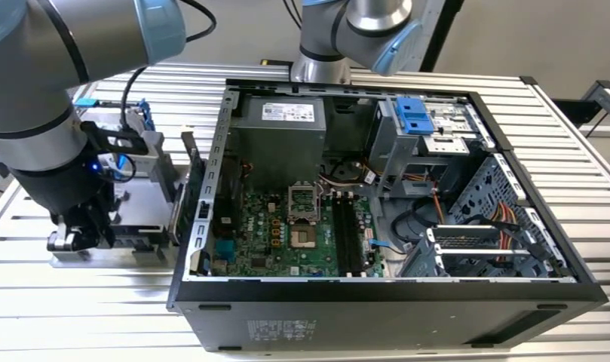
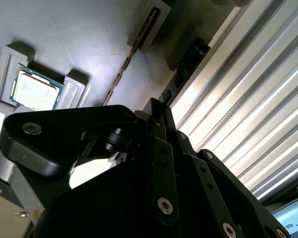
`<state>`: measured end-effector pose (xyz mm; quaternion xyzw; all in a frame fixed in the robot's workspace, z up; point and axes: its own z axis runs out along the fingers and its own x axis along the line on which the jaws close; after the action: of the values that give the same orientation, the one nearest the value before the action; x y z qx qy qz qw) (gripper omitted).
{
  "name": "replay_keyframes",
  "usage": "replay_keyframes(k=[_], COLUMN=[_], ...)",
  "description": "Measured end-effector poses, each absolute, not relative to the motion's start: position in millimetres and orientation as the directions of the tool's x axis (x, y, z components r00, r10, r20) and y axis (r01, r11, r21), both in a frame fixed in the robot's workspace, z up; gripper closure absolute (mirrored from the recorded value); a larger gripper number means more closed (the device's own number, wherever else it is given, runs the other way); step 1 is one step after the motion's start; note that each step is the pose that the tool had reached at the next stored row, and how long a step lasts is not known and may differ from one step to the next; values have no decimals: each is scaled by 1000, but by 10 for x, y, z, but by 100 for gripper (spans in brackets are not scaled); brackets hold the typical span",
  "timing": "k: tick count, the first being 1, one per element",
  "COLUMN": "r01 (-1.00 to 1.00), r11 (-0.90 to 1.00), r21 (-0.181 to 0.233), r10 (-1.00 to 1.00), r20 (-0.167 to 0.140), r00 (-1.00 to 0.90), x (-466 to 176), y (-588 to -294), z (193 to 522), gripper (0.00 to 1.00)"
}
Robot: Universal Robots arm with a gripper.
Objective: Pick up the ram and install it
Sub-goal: 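Pick up the ram and move it above insertion slot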
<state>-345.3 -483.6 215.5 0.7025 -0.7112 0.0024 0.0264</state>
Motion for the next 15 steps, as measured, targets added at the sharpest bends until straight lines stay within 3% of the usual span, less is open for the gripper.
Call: replay_keyframes(k=[5,15], r01=[-999,-999], r11=[13,12], r21=[34,34], r10=[-999,-1000], r20=[36,-6], r00=[-12,-12], x=[-3453,-3453], y=[-4836,-4836], z=[2183,2275], gripper=[100,100])
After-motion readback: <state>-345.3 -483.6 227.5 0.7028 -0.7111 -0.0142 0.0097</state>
